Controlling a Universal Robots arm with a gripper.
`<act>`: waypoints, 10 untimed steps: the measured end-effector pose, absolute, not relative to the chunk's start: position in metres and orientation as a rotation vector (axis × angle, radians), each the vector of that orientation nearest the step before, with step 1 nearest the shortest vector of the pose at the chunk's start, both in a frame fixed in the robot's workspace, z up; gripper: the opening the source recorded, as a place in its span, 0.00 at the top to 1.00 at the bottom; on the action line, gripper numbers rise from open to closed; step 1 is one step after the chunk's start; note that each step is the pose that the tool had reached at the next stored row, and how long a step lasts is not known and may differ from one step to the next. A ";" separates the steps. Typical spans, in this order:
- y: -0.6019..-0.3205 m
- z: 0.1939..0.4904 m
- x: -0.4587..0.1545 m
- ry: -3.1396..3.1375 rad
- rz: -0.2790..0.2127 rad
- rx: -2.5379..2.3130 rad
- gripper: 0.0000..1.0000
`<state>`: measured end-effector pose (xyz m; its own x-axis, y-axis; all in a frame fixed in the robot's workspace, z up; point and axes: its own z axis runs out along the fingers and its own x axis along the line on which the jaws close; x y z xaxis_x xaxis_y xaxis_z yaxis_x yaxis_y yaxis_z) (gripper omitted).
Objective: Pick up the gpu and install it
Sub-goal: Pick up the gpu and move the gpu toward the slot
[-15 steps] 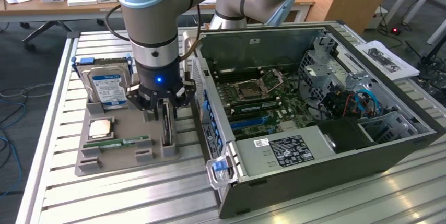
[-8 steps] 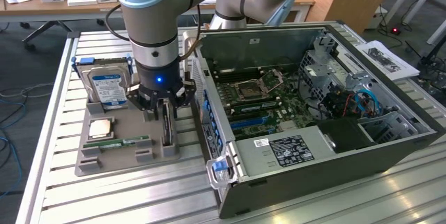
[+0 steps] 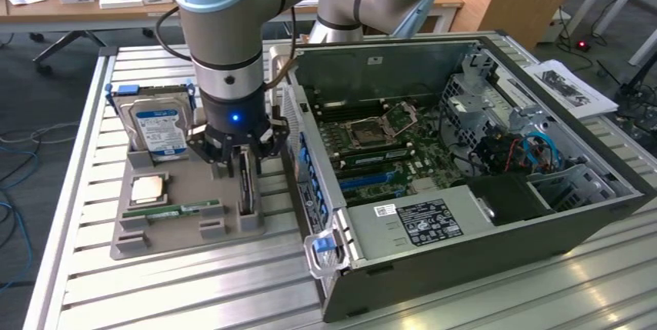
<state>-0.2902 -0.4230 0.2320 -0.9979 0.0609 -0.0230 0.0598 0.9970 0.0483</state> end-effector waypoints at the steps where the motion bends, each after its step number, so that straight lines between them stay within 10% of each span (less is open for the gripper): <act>1: -0.423 0.232 -0.290 3.115 0.074 0.094 0.53; 10: -0.425 0.232 -0.290 3.115 0.074 0.095 0.53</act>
